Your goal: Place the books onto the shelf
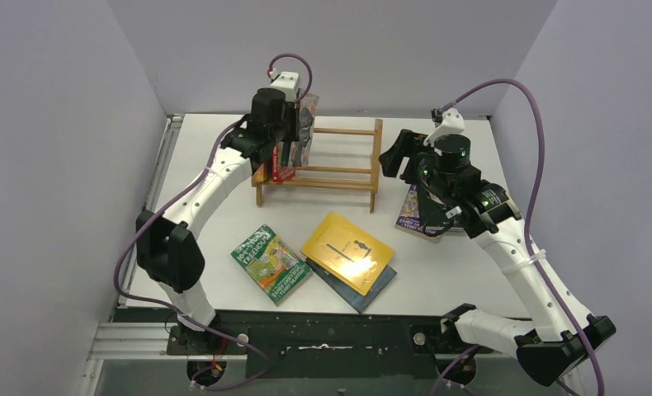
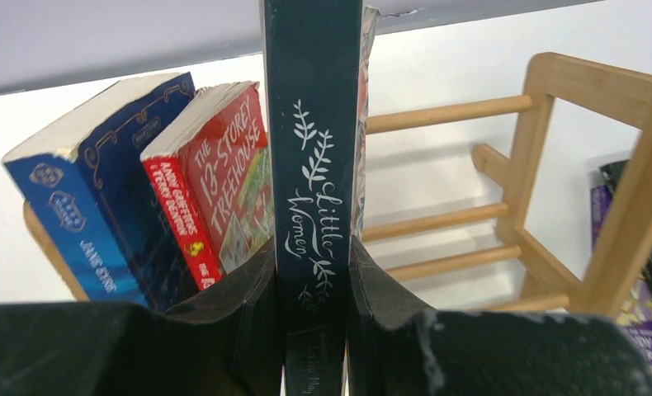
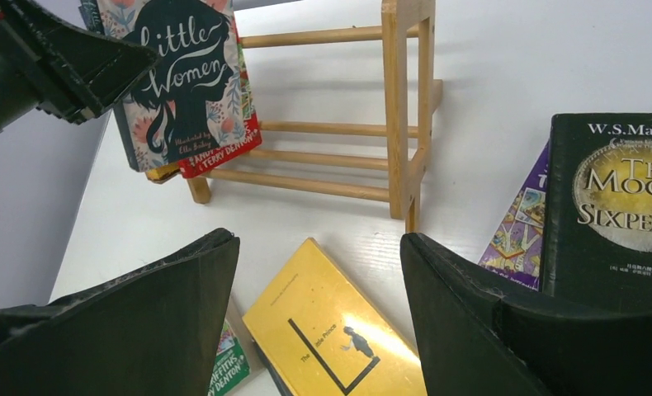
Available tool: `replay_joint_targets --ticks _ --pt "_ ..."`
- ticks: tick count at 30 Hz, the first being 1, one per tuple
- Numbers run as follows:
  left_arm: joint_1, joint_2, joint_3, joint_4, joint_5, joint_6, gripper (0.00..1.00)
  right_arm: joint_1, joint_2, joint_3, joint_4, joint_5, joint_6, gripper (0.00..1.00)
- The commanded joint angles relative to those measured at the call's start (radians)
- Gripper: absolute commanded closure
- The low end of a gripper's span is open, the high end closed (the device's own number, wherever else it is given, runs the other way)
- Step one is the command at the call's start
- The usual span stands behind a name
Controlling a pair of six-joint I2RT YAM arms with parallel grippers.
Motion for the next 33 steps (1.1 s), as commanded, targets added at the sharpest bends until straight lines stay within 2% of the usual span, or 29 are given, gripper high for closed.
replay_joint_targets --ticks 1,6,10,13,16,21,25,27,33 --pt "0.003 0.058 0.123 0.190 -0.062 0.044 1.00 -0.010 -0.012 0.007 -0.003 0.056 -0.016 0.27" --pt "0.029 0.124 0.114 0.249 -0.046 -0.031 1.00 -0.010 -0.009 0.007 -0.022 0.066 -0.014 0.27" --pt "0.071 0.137 0.036 0.359 0.012 -0.114 1.00 -0.011 -0.008 0.007 -0.029 0.073 -0.013 0.27" --pt "0.077 0.138 -0.006 0.404 -0.003 -0.091 1.00 -0.010 -0.003 0.003 -0.028 0.077 -0.008 0.27" --pt "0.076 0.130 -0.015 0.378 -0.027 -0.036 1.00 -0.011 0.002 -0.001 -0.026 0.076 -0.003 0.27" --pt "0.071 0.087 -0.091 0.382 -0.113 0.049 1.00 -0.011 -0.001 -0.018 -0.022 0.080 -0.001 0.27" --pt "0.055 0.050 -0.128 0.375 -0.315 0.094 1.00 -0.010 0.003 -0.026 -0.021 0.077 0.001 0.26" --pt "0.054 0.032 -0.149 0.391 -0.362 0.109 1.00 -0.010 0.006 -0.029 -0.019 0.071 0.004 0.26" --pt "0.057 0.033 -0.146 0.360 -0.199 0.051 1.00 -0.010 0.016 -0.040 -0.006 0.052 0.010 0.26"
